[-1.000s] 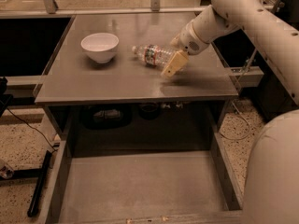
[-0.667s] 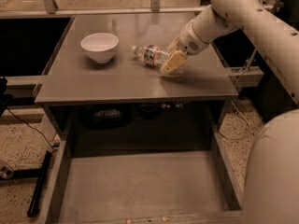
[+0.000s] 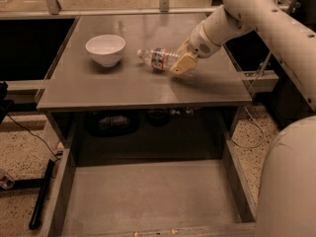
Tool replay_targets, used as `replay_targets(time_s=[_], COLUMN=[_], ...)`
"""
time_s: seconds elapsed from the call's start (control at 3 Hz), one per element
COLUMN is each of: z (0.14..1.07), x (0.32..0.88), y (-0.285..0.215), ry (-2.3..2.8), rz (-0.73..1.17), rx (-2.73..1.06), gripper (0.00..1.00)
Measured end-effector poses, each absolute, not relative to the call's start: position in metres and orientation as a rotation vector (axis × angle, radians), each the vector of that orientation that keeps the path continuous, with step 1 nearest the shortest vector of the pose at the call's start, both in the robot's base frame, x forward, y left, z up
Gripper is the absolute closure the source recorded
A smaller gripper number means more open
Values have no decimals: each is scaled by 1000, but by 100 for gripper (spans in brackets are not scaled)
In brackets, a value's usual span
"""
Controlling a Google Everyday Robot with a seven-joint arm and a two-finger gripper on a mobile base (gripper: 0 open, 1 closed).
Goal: Place water bottle into top drawer
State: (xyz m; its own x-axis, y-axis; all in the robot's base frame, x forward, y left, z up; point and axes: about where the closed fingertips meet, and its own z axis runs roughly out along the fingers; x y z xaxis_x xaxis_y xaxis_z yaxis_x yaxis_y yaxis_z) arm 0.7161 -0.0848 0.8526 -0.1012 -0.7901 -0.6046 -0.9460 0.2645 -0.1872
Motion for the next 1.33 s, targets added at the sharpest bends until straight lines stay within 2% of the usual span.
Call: replay_targets(time_s=[0.33,1.33], z=[853,870], x=[716,701], y=[-85,-82], ry=[1930,1861], rz=[330,340], rx=[-1566,-1590], gripper=[100,100])
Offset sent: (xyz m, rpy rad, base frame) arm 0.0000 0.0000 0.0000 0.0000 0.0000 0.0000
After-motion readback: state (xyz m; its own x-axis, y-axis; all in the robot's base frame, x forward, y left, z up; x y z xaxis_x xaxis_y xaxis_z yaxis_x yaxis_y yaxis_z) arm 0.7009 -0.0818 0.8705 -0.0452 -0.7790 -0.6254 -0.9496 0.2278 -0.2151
